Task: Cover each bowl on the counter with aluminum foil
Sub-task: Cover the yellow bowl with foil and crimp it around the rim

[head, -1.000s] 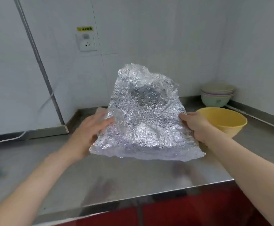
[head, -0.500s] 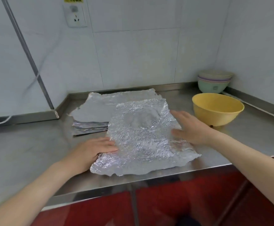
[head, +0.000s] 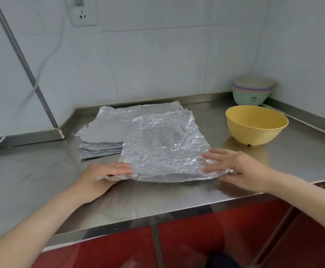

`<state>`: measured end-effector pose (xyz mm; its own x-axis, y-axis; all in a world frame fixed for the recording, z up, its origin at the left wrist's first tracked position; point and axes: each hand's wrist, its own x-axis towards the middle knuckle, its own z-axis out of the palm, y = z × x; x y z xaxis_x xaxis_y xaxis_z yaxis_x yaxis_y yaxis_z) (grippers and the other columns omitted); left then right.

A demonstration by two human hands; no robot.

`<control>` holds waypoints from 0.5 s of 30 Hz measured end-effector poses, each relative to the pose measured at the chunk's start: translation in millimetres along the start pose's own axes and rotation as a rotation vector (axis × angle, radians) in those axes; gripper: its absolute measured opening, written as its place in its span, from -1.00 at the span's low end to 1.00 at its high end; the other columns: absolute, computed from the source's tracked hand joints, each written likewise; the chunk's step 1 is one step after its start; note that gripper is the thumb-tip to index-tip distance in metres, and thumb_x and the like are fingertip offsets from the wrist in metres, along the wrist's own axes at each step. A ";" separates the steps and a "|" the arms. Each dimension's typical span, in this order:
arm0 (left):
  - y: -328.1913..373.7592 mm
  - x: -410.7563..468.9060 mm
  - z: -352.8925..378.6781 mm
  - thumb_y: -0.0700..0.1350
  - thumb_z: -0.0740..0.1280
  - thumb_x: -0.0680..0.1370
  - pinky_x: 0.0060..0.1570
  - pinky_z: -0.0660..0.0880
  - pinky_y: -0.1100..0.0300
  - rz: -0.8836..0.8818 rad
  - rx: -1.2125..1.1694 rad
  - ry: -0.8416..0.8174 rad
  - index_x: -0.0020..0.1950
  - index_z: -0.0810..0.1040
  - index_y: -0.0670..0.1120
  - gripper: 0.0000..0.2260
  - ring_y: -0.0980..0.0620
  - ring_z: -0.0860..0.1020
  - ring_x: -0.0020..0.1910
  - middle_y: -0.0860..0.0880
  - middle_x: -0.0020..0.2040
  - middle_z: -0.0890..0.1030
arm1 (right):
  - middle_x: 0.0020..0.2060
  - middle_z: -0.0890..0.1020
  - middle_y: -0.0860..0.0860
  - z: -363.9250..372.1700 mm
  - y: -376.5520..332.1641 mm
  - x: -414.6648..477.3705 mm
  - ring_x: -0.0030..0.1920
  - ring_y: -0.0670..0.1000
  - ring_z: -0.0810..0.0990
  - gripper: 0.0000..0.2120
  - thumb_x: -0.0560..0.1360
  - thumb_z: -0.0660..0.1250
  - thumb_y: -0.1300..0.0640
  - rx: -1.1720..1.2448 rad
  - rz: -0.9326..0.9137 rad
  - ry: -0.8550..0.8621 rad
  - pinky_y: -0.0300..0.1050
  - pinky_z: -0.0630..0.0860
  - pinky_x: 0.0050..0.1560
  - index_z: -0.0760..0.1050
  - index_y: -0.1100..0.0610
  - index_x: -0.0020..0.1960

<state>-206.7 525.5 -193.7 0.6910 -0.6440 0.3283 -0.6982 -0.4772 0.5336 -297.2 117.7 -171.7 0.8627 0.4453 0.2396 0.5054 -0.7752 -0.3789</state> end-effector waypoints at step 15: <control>4.0 19.6 -5.1 0.05 0.49 0.44 0.00 0.46 0.37 -0.330 0.006 0.151 -0.13 0.67 0.23 -0.93 0.36 0.57 -0.14 0.33 -0.16 0.65 | -0.50 0.40 0.01 14.1 0.7 20.6 -0.45 -0.06 0.29 -0.60 0.48 0.44 0.06 0.199 0.338 0.229 -0.08 0.28 -0.33 0.44 0.31 -0.37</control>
<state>-195.0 514.0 -181.2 0.8989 -0.3594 0.2507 -0.4338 -0.6485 0.6255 -278.8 132.7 -179.6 0.9653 0.0541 0.2554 0.2084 -0.7488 -0.6292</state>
